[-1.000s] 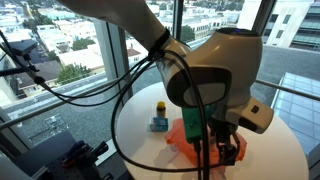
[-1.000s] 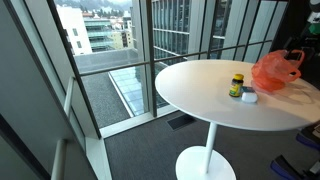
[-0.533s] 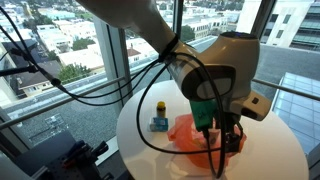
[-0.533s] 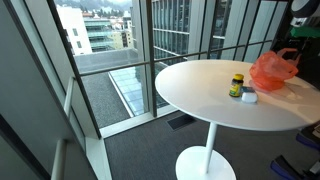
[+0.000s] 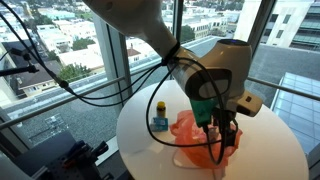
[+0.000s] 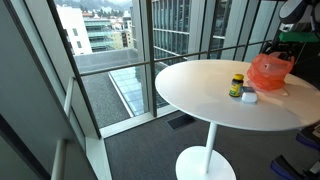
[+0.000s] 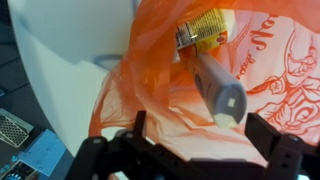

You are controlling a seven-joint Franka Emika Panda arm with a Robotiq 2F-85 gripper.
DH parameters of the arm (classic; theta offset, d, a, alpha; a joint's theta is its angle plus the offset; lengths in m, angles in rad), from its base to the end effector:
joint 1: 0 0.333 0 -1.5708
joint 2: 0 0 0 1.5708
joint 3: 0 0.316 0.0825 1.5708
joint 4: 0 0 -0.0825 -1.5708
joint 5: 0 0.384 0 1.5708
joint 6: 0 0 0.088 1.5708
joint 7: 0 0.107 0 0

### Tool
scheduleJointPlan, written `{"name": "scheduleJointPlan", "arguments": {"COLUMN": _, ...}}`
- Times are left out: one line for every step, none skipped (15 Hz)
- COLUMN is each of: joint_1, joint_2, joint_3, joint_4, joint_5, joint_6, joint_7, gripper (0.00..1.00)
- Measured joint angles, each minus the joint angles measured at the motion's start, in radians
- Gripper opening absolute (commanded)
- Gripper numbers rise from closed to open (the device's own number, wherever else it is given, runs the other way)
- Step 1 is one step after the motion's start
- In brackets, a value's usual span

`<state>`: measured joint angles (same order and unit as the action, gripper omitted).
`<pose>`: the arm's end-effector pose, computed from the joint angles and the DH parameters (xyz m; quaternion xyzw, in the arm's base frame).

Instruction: Remove the white medicine bottle from the plastic bag and place it on the table

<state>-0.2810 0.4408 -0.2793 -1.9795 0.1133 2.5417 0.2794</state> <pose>0.5340 -0.3274 0.2642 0.8990 -0.4316 0.0670 0.0325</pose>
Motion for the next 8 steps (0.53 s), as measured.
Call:
{"name": "scheduleJointPlan", "arguments": {"joint_1": 0.001, "joint_2": 0.004, "joint_3": 0.004, "joint_4": 0.001, "joint_5": 0.003, "joint_6": 0.000, "joint_7": 0.000, "gripper": 1.00}}
{"name": "scheduleJointPlan", "arguments": {"joint_1": 0.001, "joint_2": 0.007, "joint_3": 0.007, "joint_4": 0.001, "joint_5": 0.005, "joint_6": 0.000, "joint_7": 0.000, "gripper": 1.00}}
{"name": "scheduleJointPlan", "arguments": {"joint_1": 0.002, "joint_2": 0.010, "joint_3": 0.010, "joint_4": 0.001, "joint_5": 0.006, "joint_6": 0.000, "joint_7": 0.000, "gripper": 1.00}}
{"name": "scheduleJointPlan", "arguments": {"joint_1": 0.004, "joint_2": 0.012, "joint_3": 0.012, "joint_4": 0.001, "joint_5": 0.006, "joint_6": 0.000, "joint_7": 0.000, "gripper": 1.00}}
{"name": "scheduleJointPlan", "arguments": {"joint_1": 0.006, "joint_2": 0.013, "joint_3": 0.013, "joint_4": 0.001, "joint_5": 0.006, "joint_6": 0.000, "joint_7": 0.000, "gripper": 0.75}}
{"name": "scheduleJointPlan", "arguments": {"joint_1": 0.009, "joint_2": 0.014, "joint_3": 0.013, "joint_4": 0.000, "joint_5": 0.006, "joint_6": 0.000, "joint_7": 0.000, "gripper": 0.73}}
{"name": "scheduleJointPlan", "arguments": {"joint_1": 0.011, "joint_2": 0.014, "joint_3": 0.013, "joint_4": 0.000, "joint_5": 0.006, "joint_6": 0.000, "joint_7": 0.000, "gripper": 0.66}}
{"name": "scheduleJointPlan", "arguments": {"joint_1": 0.013, "joint_2": 0.014, "joint_3": 0.013, "joint_4": 0.000, "joint_5": 0.006, "joint_6": 0.000, "joint_7": 0.000, "gripper": 0.56}}
